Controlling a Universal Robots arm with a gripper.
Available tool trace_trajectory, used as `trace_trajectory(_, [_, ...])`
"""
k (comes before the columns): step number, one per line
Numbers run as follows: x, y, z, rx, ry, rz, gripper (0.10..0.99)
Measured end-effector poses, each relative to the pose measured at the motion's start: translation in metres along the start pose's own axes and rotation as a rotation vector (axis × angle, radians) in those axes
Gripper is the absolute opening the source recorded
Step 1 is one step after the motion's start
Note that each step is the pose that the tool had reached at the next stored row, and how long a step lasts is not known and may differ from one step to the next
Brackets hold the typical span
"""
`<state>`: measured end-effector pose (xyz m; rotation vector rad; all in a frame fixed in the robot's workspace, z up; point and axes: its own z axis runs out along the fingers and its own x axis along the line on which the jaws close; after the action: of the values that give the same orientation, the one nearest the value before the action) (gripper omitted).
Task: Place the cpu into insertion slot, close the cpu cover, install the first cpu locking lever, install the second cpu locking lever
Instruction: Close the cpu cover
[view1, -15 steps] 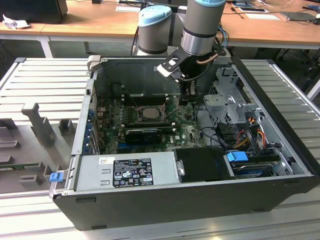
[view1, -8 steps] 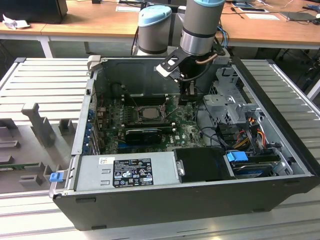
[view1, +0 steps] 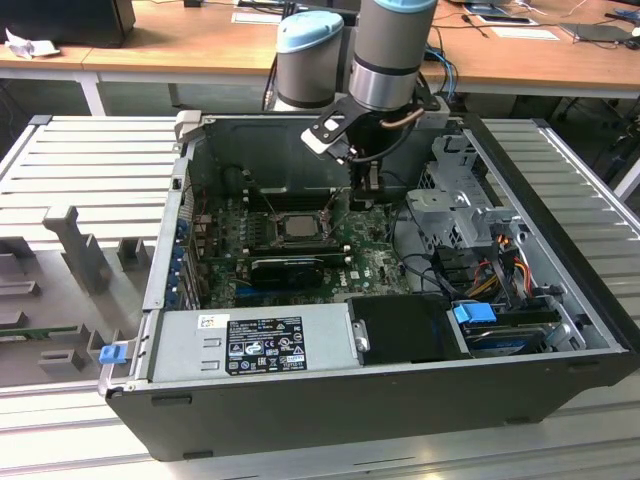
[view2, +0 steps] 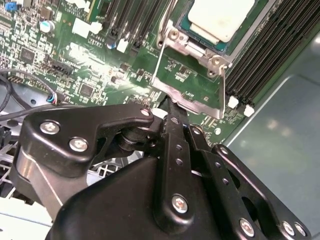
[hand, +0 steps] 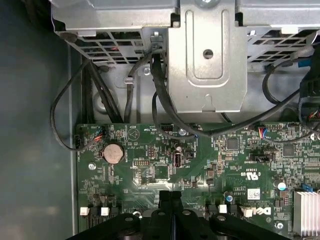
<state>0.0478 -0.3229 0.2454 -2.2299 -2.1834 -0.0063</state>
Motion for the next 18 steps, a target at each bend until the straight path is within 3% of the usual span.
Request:
trace_trajectory(11, [-0.0006,-0.0291,0.0,0.0,0.0001,0.0,0.106])
trace_trajectory(18, [-0.0008,-0.0384,0.0002,0.0,0.0,0.0,0.106])
